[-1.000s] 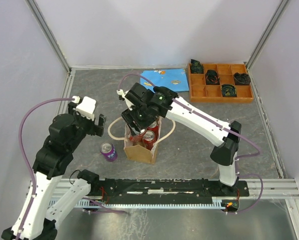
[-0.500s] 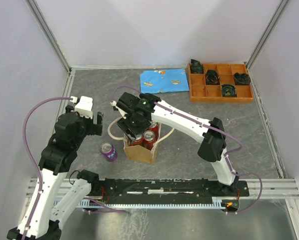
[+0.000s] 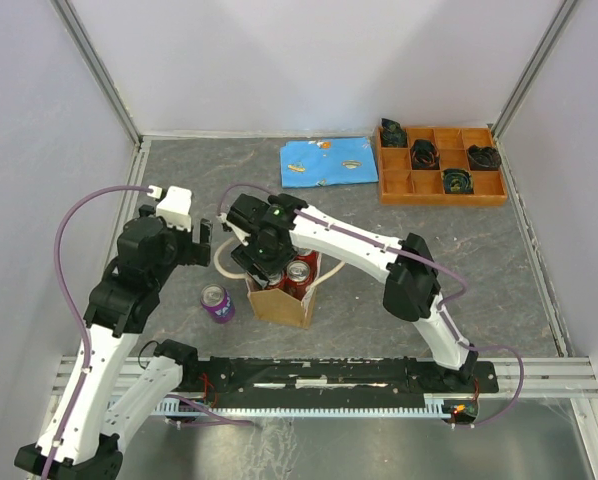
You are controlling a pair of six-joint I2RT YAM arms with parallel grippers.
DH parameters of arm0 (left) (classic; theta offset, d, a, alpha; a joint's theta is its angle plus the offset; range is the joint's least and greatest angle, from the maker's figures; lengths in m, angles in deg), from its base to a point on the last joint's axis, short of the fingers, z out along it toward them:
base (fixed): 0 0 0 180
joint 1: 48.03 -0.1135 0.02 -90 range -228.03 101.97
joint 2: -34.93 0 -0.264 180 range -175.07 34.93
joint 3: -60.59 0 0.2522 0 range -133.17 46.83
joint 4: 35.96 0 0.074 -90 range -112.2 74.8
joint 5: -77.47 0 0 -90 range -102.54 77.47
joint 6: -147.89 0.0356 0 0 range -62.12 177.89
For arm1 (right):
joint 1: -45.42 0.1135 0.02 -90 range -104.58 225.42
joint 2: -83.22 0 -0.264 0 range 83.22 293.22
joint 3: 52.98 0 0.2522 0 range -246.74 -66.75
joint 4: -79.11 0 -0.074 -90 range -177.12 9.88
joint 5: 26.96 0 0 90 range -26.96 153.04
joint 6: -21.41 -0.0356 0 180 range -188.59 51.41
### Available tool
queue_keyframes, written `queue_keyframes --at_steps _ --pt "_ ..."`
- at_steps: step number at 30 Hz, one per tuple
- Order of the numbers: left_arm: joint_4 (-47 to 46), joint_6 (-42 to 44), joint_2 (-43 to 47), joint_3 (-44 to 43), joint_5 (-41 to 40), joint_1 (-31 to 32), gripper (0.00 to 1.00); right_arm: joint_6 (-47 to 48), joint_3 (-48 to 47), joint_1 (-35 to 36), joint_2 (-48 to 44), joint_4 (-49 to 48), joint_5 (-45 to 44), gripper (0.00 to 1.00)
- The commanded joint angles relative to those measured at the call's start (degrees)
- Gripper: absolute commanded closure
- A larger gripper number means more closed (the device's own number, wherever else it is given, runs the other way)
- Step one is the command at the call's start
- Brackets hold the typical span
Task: Place the beverage into the canvas bag
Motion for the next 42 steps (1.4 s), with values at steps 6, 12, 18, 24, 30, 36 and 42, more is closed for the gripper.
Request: queue_keyframes --at_steps 6,12,18,24,30,36,42 --pt "-4.4 -2.05 -0.16 0.95 3.2 -0.38 0.08 1.64 -2.5 0.35 2.35 -3.54 -0.18 1.0" --pt "-4.52 -2.02 -0.16 1.05 4.76 -0.34 0.08 1.91 -2.06 0.55 1.75 -3.87 -0.85 0.57" --pt "-4.46 -2.03 0.01 0.85 7.33 -0.29 0.09 2.15 -3.27 0.71 0.09 -3.24 -2.51 0.02" --pt "-4.36 -1.69 0.81 0.88 10.32 -0.32 0.09 1.71 -5.09 0.69 -1.37 -1.85 -3.43 0.01" --pt "-4.23 -1.85 2.39 -0.51 11.92 -0.32 0.09 0.18 -7.97 0.77 -3.98 -0.29 -6.98 0.01" --pt "-1.58 -1.96 2.39 -0.64 8.43 -0.34 0.07 -0.91 -7.28 0.66 -8.32 1.65 -11.45 0.01" --pt "2.12 -2.3 -1.41 -0.27 10.63 -1.86 0.01 -5.52 -0.39 -3.88 -15.95 0.09 -13.32 0.01"
